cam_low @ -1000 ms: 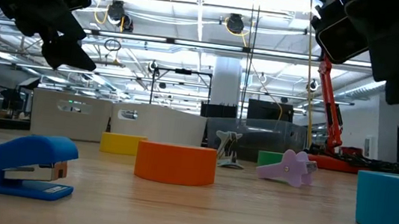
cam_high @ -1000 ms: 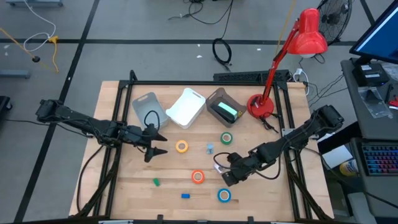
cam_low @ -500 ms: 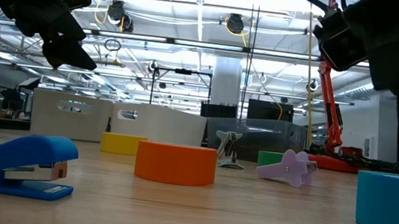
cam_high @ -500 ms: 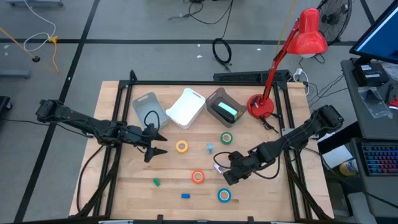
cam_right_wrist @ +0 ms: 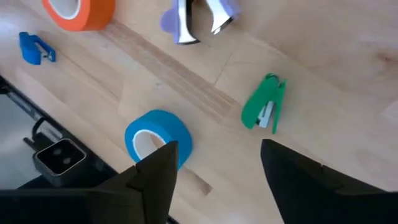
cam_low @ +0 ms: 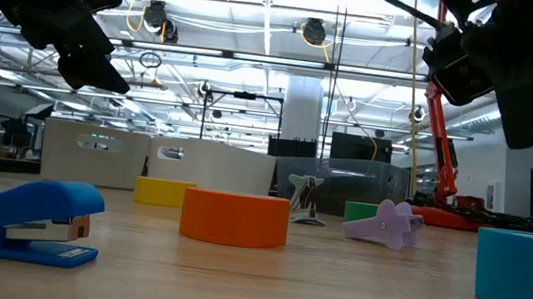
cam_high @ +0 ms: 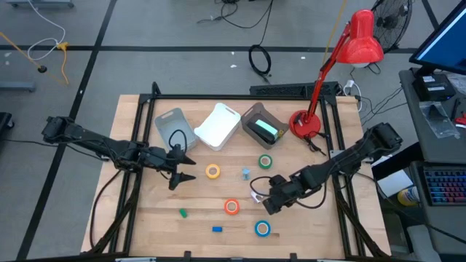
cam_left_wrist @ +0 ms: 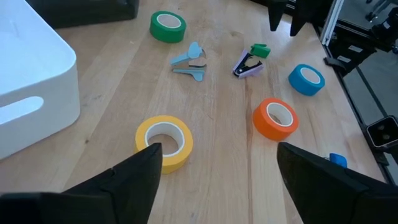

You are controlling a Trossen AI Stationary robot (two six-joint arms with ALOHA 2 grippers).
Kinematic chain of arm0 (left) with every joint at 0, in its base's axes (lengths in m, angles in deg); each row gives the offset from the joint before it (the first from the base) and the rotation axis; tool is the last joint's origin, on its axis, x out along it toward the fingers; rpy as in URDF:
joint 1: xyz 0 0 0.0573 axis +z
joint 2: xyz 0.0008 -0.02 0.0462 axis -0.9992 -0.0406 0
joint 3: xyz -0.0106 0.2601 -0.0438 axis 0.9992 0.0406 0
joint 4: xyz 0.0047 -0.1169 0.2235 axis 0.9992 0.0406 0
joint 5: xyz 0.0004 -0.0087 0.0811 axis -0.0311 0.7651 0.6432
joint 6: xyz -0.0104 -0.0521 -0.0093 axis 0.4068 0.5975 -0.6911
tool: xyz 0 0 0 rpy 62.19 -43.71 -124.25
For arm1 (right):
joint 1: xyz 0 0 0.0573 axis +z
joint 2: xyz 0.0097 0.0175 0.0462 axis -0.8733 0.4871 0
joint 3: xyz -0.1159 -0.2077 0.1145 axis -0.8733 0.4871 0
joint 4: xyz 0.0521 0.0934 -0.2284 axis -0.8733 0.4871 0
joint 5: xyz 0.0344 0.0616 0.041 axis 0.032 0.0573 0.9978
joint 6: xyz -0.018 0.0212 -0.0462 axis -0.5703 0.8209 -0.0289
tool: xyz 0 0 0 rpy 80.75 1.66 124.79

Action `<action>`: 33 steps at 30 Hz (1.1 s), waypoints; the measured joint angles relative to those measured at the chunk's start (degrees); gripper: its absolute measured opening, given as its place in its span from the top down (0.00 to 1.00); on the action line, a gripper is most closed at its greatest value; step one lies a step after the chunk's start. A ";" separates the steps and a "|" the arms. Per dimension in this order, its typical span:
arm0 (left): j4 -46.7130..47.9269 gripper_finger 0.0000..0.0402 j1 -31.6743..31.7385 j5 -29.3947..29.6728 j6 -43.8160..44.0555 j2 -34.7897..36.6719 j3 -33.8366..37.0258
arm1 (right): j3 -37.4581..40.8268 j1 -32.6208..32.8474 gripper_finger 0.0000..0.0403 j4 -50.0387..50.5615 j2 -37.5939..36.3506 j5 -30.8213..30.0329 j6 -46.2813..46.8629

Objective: Pick and place Stapler, Stapler remover, tape
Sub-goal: Put the right small green stapler into the black bin

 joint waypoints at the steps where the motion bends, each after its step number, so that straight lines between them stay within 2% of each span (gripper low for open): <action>1: -0.02 0.22 0.00 0.02 -0.03 0.00 0.00 | 0.00 -0.16 0.45 0.10 0.18 -0.02 -0.02; 11: -0.02 0.20 0.00 0.02 -0.21 -0.01 0.00 | 0.08 -0.79 0.45 1.77 0.21 -0.21 -0.50; 16: -0.02 0.19 0.00 0.02 -0.25 0.00 0.00 | 3.63 -0.77 0.45 -2.17 0.21 -0.05 1.54; 22: -0.01 0.22 0.00 0.02 -0.88 0.00 0.00 | 8.08 -0.79 0.46 -9.13 0.21 0.12 3.91; 33: 0.00 0.21 0.85 0.52 -2.11 0.00 0.00 | 8.83 -1.57 0.46 -9.00 0.29 0.03 3.12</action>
